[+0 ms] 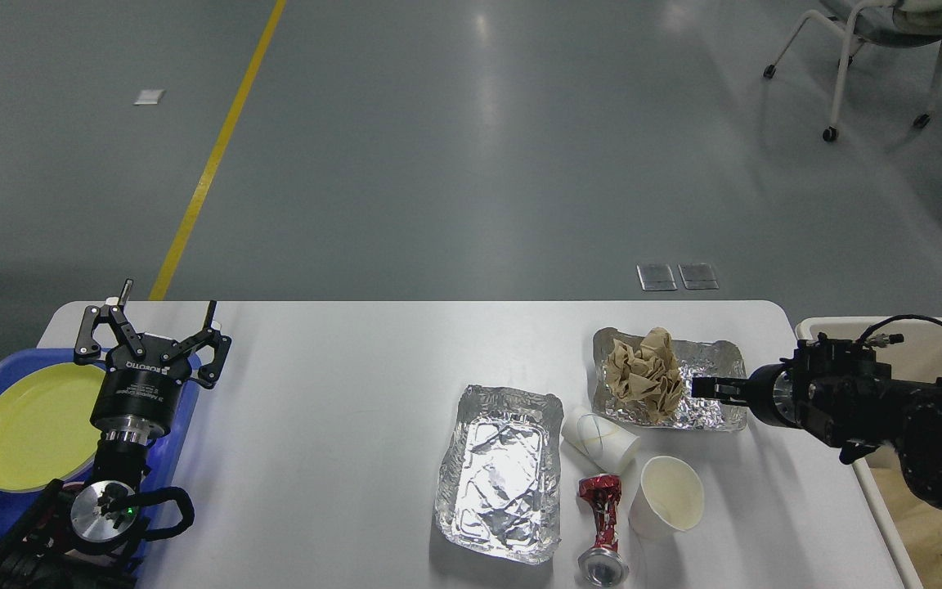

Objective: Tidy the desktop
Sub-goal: 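Grasp the rim of the foil container with the right gripper, then lift the foil container with paper and carry it into the bin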

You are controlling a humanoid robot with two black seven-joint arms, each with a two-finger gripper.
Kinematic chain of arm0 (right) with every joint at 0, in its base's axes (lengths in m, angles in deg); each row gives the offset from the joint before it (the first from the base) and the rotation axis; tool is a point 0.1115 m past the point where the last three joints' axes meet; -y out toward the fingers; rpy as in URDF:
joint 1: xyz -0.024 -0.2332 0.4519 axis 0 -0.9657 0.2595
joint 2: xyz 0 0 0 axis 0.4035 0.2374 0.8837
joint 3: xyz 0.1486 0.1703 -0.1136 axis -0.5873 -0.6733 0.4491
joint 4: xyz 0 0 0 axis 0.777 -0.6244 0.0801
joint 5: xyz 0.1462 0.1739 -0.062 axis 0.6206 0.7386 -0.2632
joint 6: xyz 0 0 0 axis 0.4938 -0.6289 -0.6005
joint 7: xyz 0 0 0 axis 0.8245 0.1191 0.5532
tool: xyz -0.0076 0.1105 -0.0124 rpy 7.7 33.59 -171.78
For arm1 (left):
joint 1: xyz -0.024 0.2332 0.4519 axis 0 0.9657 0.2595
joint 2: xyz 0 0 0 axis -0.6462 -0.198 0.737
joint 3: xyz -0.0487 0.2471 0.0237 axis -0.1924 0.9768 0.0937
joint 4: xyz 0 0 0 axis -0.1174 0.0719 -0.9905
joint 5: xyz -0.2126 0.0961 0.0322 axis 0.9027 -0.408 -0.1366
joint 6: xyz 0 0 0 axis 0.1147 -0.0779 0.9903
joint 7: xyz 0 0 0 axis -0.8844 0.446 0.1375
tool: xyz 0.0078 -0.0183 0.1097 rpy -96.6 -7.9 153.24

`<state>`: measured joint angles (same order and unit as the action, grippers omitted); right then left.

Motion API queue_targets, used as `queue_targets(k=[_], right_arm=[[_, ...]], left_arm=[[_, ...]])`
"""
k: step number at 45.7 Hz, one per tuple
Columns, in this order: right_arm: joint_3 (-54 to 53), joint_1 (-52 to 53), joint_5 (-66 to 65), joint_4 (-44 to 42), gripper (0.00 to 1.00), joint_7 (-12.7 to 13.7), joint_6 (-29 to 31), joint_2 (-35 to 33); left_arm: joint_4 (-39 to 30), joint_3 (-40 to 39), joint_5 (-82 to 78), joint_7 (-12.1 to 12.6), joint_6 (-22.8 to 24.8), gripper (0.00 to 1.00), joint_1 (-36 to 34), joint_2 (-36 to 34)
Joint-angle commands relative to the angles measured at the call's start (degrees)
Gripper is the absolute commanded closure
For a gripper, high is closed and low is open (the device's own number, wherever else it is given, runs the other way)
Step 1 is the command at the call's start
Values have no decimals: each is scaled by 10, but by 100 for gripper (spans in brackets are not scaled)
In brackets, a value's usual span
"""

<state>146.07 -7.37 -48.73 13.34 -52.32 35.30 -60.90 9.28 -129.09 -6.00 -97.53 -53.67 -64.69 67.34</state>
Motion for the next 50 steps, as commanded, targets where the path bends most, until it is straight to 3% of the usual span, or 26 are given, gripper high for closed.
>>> queue_targets(k=[1, 7, 13, 21, 39, 50], right_arm=[[-8, -1, -1, 1, 50, 1, -1, -2], [-6, -4, -2, 9, 99, 1, 1, -1], [-8, -11, -1, 10, 100, 4, 2, -3], [-37, -10, 8, 10, 100, 48, 1, -6], [-42, 2, 8, 29, 100, 53, 5, -9], [-53, 116, 8, 174, 100, 53, 9, -83]], left_arm=[[0, 0, 0, 0, 0, 4, 0, 1], [0, 0, 0, 0, 0, 4, 0, 1], [0, 0, 0, 0, 0, 4, 0, 1], [0, 0, 0, 0, 0, 4, 0, 0], [0, 0, 0, 0, 0, 4, 0, 0], [0, 0, 0, 0, 0, 4, 0, 0]])
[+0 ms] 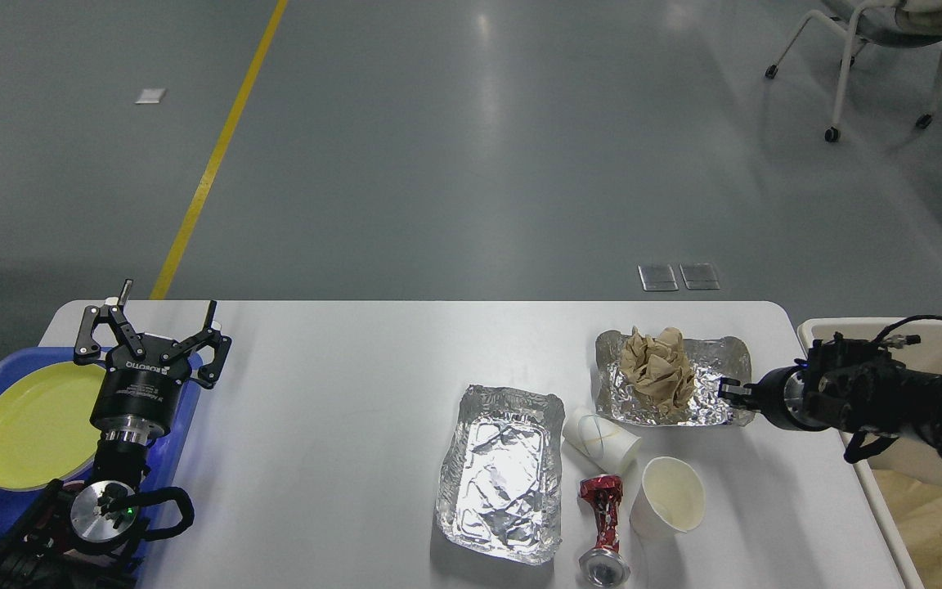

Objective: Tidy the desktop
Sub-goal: 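Lift the foil container with paper and carry it into the bin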

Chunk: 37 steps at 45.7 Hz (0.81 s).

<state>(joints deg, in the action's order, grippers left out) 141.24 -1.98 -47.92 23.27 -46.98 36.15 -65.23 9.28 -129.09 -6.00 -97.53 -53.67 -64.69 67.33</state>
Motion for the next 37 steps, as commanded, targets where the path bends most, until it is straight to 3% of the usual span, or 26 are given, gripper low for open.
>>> queue_targets(k=[1, 8, 28, 37], right_arm=[[-5, 71, 0, 87, 100, 0, 0, -45], [-4, 151, 0, 154, 100, 1, 16, -87], [9, 373, 37, 308, 100, 1, 166, -161], [95, 514, 36, 422, 100, 8, 174, -150]], left_arm=[[0, 0, 0, 0, 0, 4, 0, 0], [0, 0, 0, 0, -1, 3, 0, 0], [0, 0, 0, 1, 0, 4, 0, 0], [0, 0, 0, 1, -1, 4, 0, 0]])
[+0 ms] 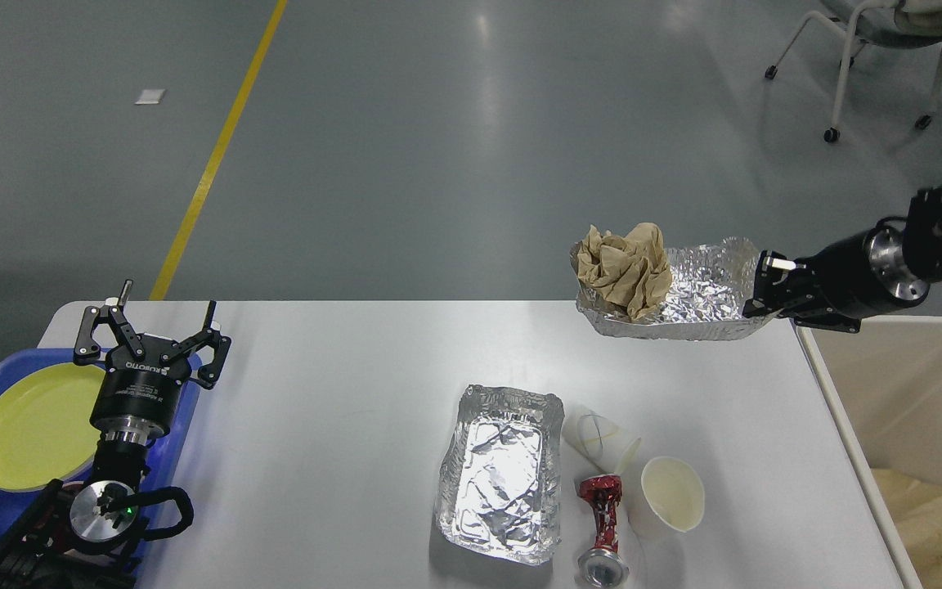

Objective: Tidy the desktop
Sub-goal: 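Lift the foil container with paper and carry it into the bin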

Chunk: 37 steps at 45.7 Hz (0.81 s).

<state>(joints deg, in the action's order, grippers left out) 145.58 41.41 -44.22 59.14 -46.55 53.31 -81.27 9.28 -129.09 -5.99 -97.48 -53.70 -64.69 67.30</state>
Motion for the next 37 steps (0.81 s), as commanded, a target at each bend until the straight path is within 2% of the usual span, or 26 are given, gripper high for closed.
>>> queue_targets(k=[1, 4, 10, 13, 26, 33, 37], right_arm=[[62, 96, -1, 75, 100, 5, 3, 14], [88, 144, -1, 109, 100, 18, 4, 28], [107, 235, -1, 186, 100, 80, 9, 40], [107, 268, -1, 210, 100, 94, 12, 41], [146, 298, 14, 223, 100, 95, -3, 34], [209, 283, 54, 190, 100, 93, -34, 0], [234, 250, 59, 155, 100, 94, -54, -41]], left_arm=[[0, 0, 0, 0, 0, 4, 0, 0], [0, 0, 0, 0, 0, 4, 0, 1], [0, 0, 0, 0, 0, 4, 0, 0], [0, 0, 0, 0, 0, 4, 0, 0], [0, 0, 0, 0, 0, 3, 0, 0], [0, 0, 0, 0, 0, 4, 0, 0], [0, 0, 0, 0, 0, 4, 0, 0]])
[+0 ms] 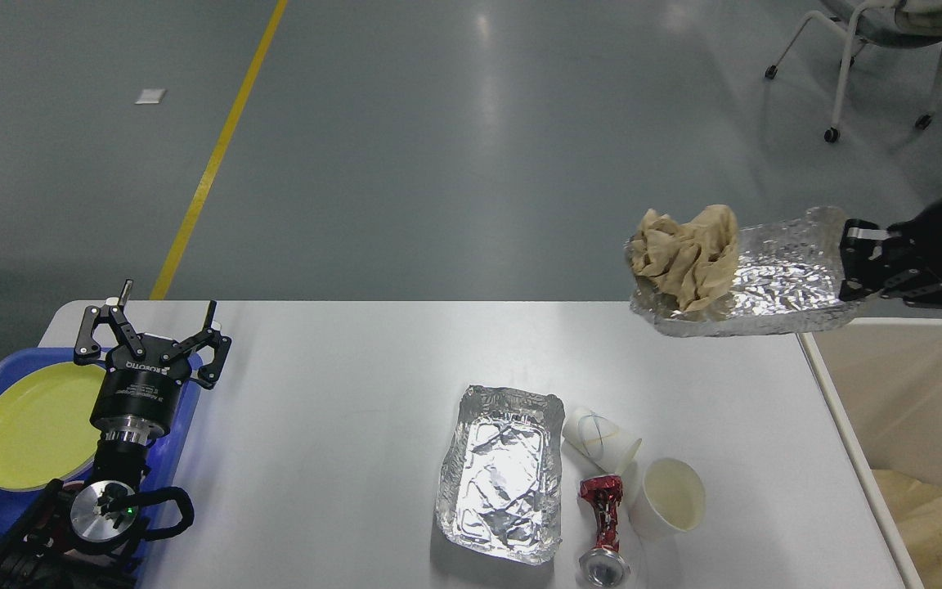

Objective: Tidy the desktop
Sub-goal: 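Lift the foil container with paper and carry it into the bin, then raise the right gripper from the bin toward the flat foil tray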

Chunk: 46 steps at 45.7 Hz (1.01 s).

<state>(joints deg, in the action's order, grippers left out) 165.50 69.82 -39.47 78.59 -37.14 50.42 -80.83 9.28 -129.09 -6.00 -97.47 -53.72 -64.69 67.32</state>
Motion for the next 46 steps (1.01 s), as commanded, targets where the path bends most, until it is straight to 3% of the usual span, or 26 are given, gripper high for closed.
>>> queue_targets(k=[1, 8, 14, 22, 27, 33, 46], right_arm=[[38, -44, 11, -52, 100, 0, -27, -57], [39, -132, 6, -163, 100, 1, -27, -156], [16, -227, 9, -257, 100, 1, -31, -201], [-107, -417, 11, -344, 100, 1, -88, -248], [-213, -551, 11, -388, 100, 1, -138, -246], [-338, -704, 11, -459, 100, 12, -156, -233], [-543, -967, 11, -653, 100, 17, -216, -111]], left_arm=[[0, 0, 0, -1, 1, 4, 0, 1], [0, 0, 0, -1, 0, 4, 0, 0], [0, 0, 0, -1, 1, 4, 0, 0], [0, 0, 0, -1, 1, 4, 0, 0], [0, 0, 0, -1, 1, 4, 0, 1], [0, 0, 0, -1, 1, 4, 0, 0], [0, 0, 0, -1, 0, 4, 0, 0]])
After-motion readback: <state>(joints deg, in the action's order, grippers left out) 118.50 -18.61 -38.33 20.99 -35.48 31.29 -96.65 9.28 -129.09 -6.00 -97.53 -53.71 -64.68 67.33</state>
